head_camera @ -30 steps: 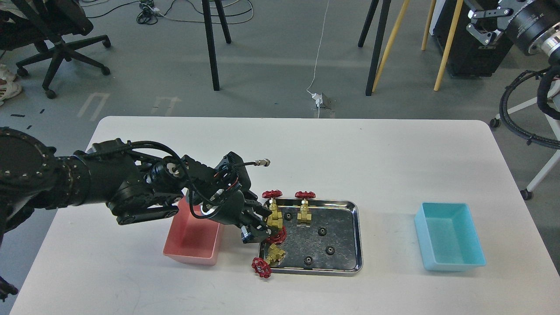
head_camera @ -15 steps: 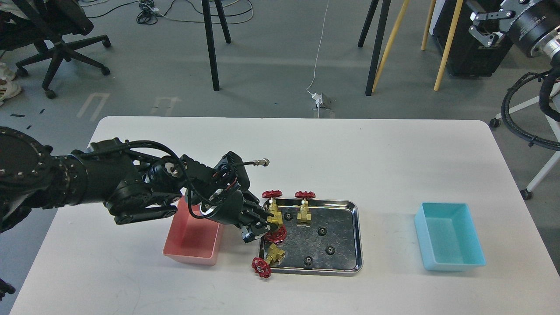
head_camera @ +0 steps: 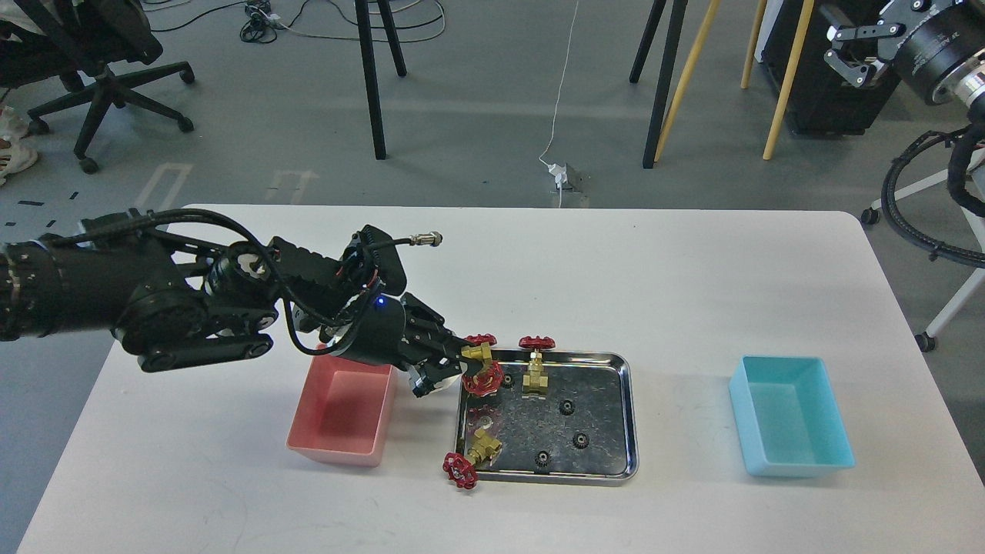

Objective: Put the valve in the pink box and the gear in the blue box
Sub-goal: 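Carry the valve with the left gripper over the pink box, then open the left gripper to drop the valve into the pink box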

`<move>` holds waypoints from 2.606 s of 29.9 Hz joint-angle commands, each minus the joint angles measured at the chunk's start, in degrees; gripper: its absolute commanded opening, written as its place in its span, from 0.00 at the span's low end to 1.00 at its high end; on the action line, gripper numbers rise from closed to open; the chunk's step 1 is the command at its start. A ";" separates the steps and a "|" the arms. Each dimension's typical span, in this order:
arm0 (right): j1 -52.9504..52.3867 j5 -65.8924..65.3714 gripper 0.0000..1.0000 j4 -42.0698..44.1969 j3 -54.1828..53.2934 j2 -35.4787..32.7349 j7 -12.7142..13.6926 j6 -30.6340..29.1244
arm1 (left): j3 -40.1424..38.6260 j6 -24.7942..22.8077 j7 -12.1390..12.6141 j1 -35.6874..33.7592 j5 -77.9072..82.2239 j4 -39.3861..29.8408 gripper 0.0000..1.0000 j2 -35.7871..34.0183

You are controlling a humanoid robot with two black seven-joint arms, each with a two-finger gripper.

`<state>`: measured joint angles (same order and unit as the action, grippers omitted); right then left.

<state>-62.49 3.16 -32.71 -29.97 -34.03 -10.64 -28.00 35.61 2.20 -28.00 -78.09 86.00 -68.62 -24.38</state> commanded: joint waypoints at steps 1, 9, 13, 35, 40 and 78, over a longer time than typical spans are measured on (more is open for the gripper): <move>0.00 0.00 0.99 0.01 0.00 0.02 0.00 0.00 | -1.24 -0.01 0.00 -1.10 0.04 -2.66 0.11 -3.47; 0.09 0.00 0.99 0.01 0.00 -0.07 0.00 0.00 | -1.16 -0.01 0.00 -1.80 2.85 -9.68 0.11 -14.89; 0.09 0.00 0.99 0.01 0.00 -0.07 0.00 0.00 | -1.25 -0.01 0.00 -1.63 6.72 -11.27 0.11 -20.08; 0.79 0.00 0.99 -0.07 0.00 -0.16 0.00 0.00 | -3.79 1.93 0.00 10.77 13.14 -0.56 0.13 -22.65; 1.05 0.00 0.99 -0.16 -0.08 -0.16 0.00 0.00 | -3.88 1.93 0.00 12.61 13.14 1.12 0.17 -21.33; 1.32 -17.28 0.99 -7.27 1.76 -4.99 1.15 0.00 | -17.93 2.10 0.00 12.26 3.93 -6.00 0.74 -27.74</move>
<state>-61.07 -6.15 -37.73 -28.92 -37.85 -9.74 -28.00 20.73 4.41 -28.00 -65.67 93.44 -72.94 -50.68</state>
